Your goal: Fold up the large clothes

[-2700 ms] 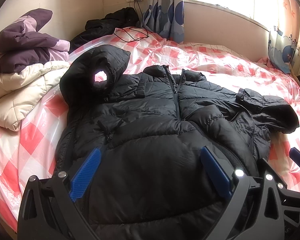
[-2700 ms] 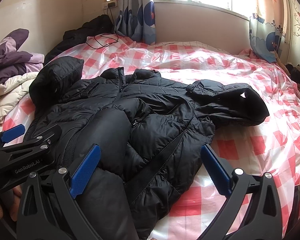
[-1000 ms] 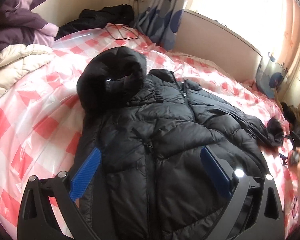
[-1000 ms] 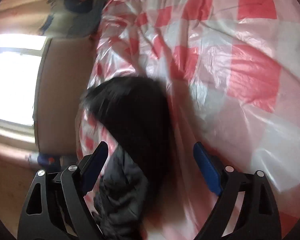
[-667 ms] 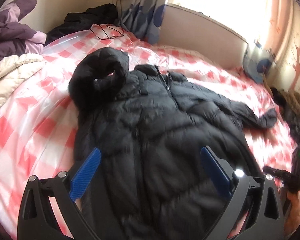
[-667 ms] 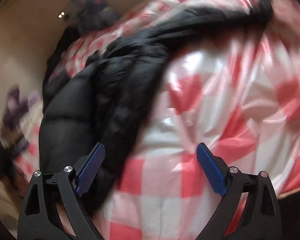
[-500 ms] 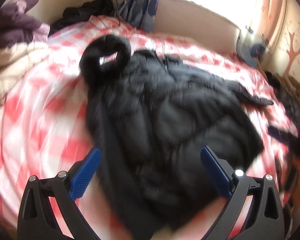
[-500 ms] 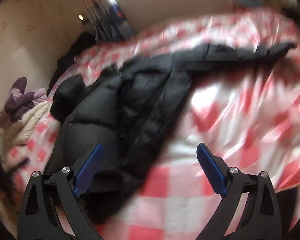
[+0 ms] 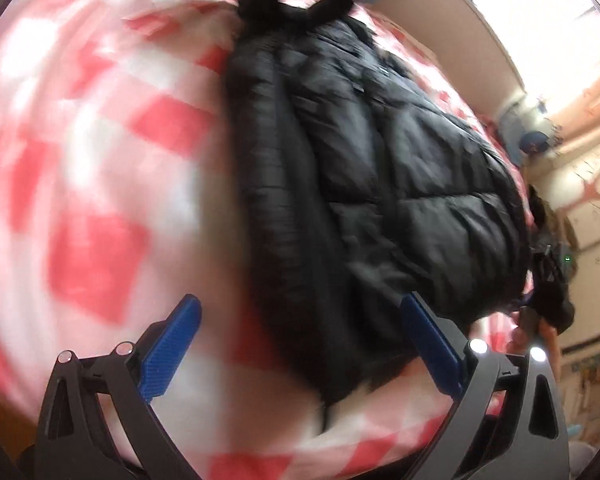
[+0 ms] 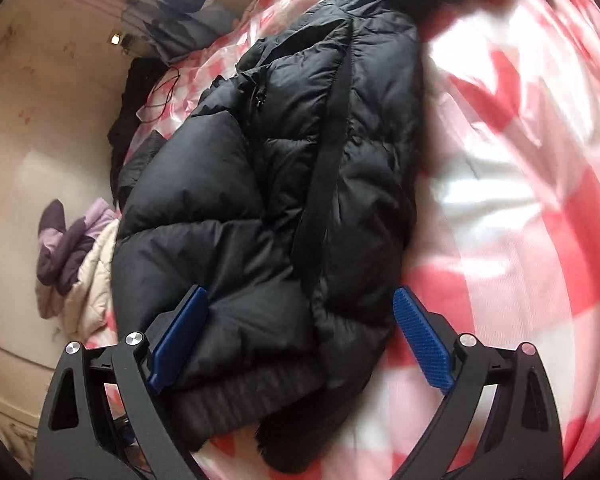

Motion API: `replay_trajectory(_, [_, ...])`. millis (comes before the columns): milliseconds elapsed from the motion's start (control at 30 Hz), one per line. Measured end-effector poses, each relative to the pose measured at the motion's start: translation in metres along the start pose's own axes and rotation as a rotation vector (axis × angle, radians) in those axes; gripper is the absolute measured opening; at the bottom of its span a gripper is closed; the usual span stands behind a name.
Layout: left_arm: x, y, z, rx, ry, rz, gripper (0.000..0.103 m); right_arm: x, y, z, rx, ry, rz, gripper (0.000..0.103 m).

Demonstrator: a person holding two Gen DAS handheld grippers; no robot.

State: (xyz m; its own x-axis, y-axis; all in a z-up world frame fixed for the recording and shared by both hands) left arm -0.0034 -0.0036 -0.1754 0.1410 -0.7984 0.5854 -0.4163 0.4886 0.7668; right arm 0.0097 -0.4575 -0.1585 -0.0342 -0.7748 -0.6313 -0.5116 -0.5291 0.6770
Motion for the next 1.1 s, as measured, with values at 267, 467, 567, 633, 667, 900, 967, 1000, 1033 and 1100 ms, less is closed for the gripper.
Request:
replay_trajectory(267, [0.043,0.054,-0.061,0.133,-0.204,-0.098,0.01,0.009,0.032,0.008,0.024,-0.109,-0.112,0.091])
replay_trajectory(467, [0.034,0.169,-0.138,0.404,-0.292,-0.291,0.009,-0.002,0.012,0.034,-0.073,-0.081,-0.092,0.091])
replay_trajectory(567, [0.023,0.165,-0.137,0.393,-0.325,-0.375,0.009,-0.014,-0.018,0.055,-0.141,-0.035,-0.035,0.091])
replay_trajectory(633, [0.009,0.162,-0.131,0.357,-0.322,-0.385,0.009,-0.02,-0.031,0.063,-0.132,-0.039,-0.03,0.093])
replay_trajectory(667, [0.002,0.159,-0.128,0.344,-0.317,-0.39,0.009,-0.027,-0.033,0.063,-0.105,-0.037,-0.044,0.091])
replay_trajectory(900, [-0.013,0.158,-0.129,0.311,-0.243,-0.329,0.009,-0.058,-0.009,0.028,0.008,-0.045,-0.243,0.006])
replay_trajectory(967, [-0.009,0.164,-0.123,0.297,-0.252,-0.308,0.009,-0.072,0.023,0.009,0.043,0.023,-0.264,0.006])
replay_trajectory(1000, [-0.006,0.165,-0.118,0.286,-0.266,-0.303,0.009,-0.077,0.055,-0.006,0.076,0.082,-0.255,0.006])
replay_trajectory(1033, [-0.005,0.164,-0.113,0.273,-0.281,-0.303,0.009,-0.079,0.079,-0.017,0.101,0.12,-0.244,0.006])
replay_trajectory(1100, [-0.006,0.157,-0.094,0.223,-0.32,-0.317,0.009,-0.072,0.13,-0.035,0.119,0.174,-0.209,0.006])
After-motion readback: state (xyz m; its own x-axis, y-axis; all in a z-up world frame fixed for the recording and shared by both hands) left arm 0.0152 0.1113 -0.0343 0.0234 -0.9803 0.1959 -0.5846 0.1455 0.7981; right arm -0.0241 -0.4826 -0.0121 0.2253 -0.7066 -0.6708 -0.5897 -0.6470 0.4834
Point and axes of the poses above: each gripper's, at about its wrist camera, not at the fingertips, and y roughly against the way its jaws point, x to its right, z to its underside, the point moved 10 cm from there along -y, roughly the way its jaws point, and after that the axes turned 9 degrees about y, right-handed, at the moved point
